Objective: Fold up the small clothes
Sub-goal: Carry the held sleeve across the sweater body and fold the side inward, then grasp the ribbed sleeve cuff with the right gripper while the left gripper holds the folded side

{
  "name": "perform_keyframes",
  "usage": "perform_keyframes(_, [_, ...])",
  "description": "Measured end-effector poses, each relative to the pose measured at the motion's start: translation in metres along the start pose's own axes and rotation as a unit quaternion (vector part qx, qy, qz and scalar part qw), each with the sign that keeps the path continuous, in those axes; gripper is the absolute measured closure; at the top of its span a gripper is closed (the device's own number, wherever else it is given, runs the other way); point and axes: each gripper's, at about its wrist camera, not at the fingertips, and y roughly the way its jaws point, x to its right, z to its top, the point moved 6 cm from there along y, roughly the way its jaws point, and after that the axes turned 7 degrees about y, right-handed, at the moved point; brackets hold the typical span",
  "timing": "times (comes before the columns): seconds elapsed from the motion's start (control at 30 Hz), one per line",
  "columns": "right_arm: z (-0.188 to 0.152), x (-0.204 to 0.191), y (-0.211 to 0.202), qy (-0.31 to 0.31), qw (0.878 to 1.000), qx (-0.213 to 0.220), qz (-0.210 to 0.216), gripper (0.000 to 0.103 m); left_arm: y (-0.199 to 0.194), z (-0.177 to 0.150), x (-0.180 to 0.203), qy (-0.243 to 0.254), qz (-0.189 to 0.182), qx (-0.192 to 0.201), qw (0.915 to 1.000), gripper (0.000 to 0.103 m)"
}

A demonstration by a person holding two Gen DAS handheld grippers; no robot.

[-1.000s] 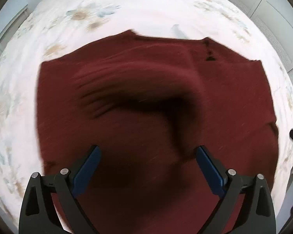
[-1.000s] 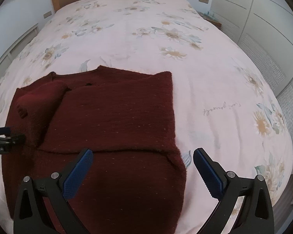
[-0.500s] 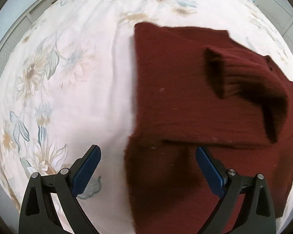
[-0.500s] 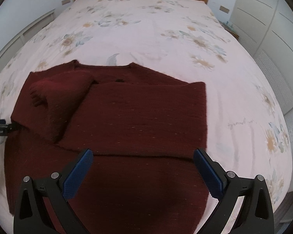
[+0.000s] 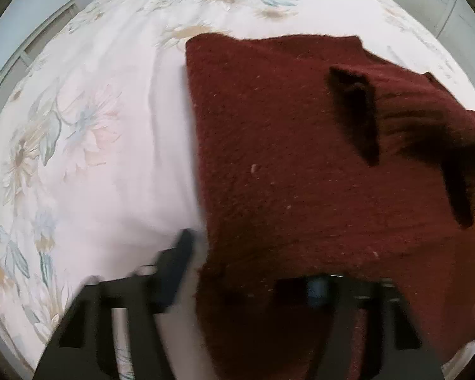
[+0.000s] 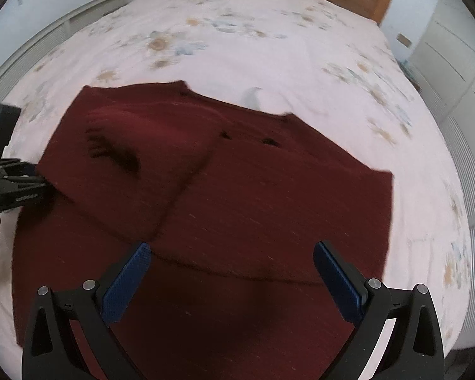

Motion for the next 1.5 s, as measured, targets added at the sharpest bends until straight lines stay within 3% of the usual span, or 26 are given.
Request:
perform_keyframes(0.07, [0.009,-0.014,0.002,-0.011,1.000,0.003,0.008,0.001,-0.004,0.000,-0.001,0.006,-0.002,0.003,1.0000,0.082])
perform_keyframes(0.13, [0.020,-0.028,0.002,-0.023,1.000,0.007,0.017,0.001,-0.006,0.002,-0.001,0.013,0.002,0.003,0.9999,0.088])
perform_keyframes(0.37, [0.064,-0.078,0.017,-0.075,0.997,0.004,0.033,0.001,-0.021,-0.013,-0.022,0.021,-0.010,0.000,0.9997,0.091])
perform_keyframes(0.67, [0.074,-0.129,0.067,-0.136,0.989,-0.039,0.032,0.002,-0.007,-0.009,-0.015,0.030,-0.003,-0.008,0.9995,0.091])
perform_keyframes(0.7, [0.073,-0.132,0.069,-0.140,0.989,-0.039,0.034,0.009,-0.006,-0.008,-0.014,0.030,-0.002,-0.008,0.9995,0.091])
perform_keyframes(0.77, [0.070,-0.133,0.074,-0.143,0.988,-0.044,0.029,0.041,0.000,-0.008,0.000,0.027,-0.002,-0.009,0.9996,0.091])
perform_keyframes(0.8, [0.069,-0.130,0.075,-0.141,0.989,-0.048,0.023,0.072,0.000,-0.008,0.000,0.026,-0.003,-0.009,0.9996,0.091])
perform_keyframes(0.9, [0.070,-0.110,0.069,-0.102,0.993,-0.048,0.037,0.082,0.001,-0.007,0.001,0.026,-0.004,-0.009,0.9996,0.091])
perform_keyframes(1.17, [0.074,-0.027,0.023,0.023,0.997,-0.003,0.072,0.085,-0.013,-0.011,-0.007,0.035,0.002,-0.013,0.9993,0.091])
perform_keyframes(1.5, [0.033,0.056,0.043,0.117,0.990,-0.034,0.067,0.085,-0.009,-0.008,0.014,0.042,0.021,-0.016,0.9988,0.091])
